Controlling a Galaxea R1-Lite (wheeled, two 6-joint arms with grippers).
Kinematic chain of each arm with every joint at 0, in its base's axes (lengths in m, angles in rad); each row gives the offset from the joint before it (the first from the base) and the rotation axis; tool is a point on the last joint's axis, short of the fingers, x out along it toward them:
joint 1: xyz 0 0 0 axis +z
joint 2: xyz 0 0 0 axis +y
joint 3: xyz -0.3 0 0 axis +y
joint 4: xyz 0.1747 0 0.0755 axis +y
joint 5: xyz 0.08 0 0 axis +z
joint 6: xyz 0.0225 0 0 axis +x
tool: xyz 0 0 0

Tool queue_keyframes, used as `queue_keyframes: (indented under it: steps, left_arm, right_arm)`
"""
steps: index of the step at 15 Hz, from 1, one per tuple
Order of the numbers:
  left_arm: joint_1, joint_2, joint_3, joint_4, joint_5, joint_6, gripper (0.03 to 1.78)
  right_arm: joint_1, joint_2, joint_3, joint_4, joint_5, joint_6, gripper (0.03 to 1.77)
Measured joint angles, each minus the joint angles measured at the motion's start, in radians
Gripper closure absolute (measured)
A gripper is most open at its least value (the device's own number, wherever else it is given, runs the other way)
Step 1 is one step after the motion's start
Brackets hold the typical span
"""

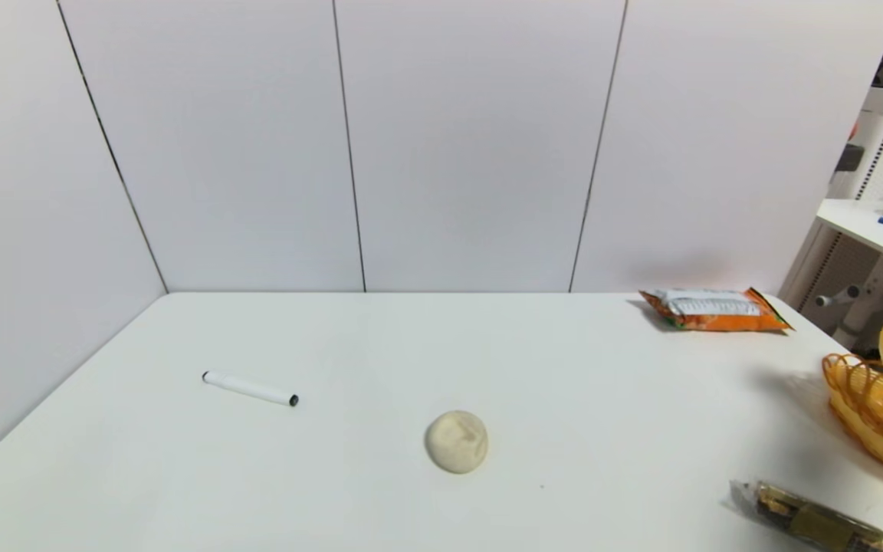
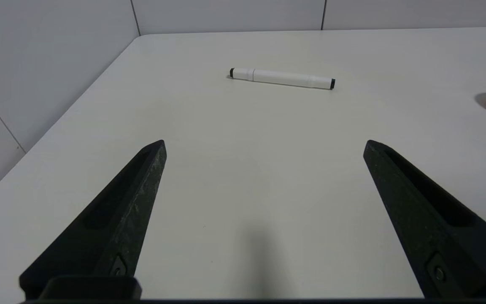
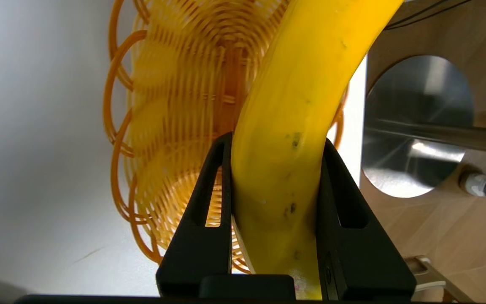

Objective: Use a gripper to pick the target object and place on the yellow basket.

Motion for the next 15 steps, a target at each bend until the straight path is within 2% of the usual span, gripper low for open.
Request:
queue_keyframes:
  steps: [3,5,8,13,15]
  left_arm:
    - [0.000,0.000,0.000,0.000,0.000,0.000,0.12]
    - [0.000,0.000,0.000,0.000,0.000,0.000,0.12]
    - [0.000,0.000,0.000,0.000,0.000,0.000,0.12]
    - [0.000,0.000,0.000,0.000,0.000,0.000,0.12]
    - [0.000,0.000,0.000,0.000,0.000,0.000,0.12]
  right_arm:
    - [-0.001,-0.002,0.011,0.003,0.035,-0.004,1.27]
    - [0.001,-0.005,0.020,0.001,0.041,-0.016,0.99]
    - [0.003,-0.009,0.028,0.000,0.041,-0.018,0.71]
    - [0.005,-0.079,-0.002,0.010,0.035,-0.004,0.41]
    - [0.023,-0.166,-0.006,0.014,0.036,0.043,0.34]
